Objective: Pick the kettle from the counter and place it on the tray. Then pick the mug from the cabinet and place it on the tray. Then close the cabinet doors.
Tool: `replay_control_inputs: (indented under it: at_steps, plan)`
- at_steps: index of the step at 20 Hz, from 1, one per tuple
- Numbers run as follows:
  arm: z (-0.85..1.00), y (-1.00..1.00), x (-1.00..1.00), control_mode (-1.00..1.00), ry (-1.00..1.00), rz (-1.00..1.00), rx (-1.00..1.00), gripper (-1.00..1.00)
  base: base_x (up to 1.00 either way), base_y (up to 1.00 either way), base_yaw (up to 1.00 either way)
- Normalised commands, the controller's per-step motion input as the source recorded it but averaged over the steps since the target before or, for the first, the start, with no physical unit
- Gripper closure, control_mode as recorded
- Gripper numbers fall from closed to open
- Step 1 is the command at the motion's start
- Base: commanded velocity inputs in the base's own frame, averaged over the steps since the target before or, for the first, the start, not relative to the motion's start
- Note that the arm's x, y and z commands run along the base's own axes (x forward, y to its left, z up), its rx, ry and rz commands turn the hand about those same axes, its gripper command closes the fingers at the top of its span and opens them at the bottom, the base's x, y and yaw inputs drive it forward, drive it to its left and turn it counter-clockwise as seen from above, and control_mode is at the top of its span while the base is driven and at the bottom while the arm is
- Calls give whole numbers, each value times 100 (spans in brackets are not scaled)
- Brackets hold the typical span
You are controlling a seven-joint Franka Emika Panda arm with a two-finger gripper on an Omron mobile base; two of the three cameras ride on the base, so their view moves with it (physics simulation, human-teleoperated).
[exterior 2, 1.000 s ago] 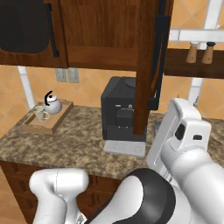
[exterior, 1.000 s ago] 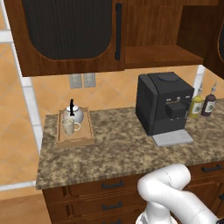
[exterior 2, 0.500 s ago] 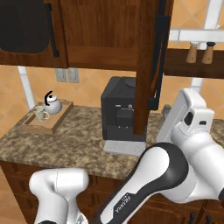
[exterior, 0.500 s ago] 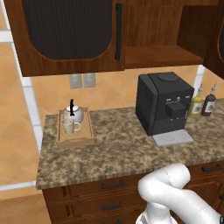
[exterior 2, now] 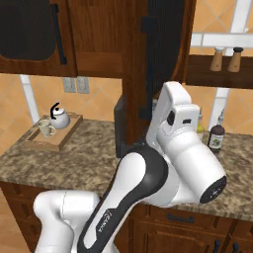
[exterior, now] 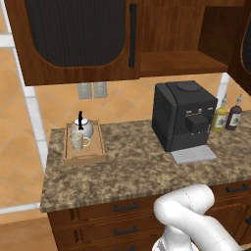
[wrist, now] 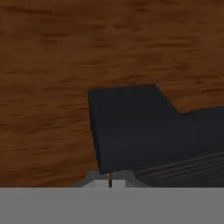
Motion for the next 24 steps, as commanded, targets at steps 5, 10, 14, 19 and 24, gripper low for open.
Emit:
replay_control_inputs:
  at_steps: [5, 10, 14, 19, 24]
  plan:
    - [10, 100, 6, -100, -2, 0, -10, 100, 0, 0, 0]
    - [2, 66, 53, -100, 0, 0, -2, 100, 0, 0, 0]
    - [18, 29, 45, -100, 1, 0, 0, 100, 0, 0, 0]
    - [14, 51, 62, -100, 2, 0, 0, 100, 0, 0, 0]
    - [0, 51, 76, -100, 1, -3, 0, 100, 0, 0, 0]
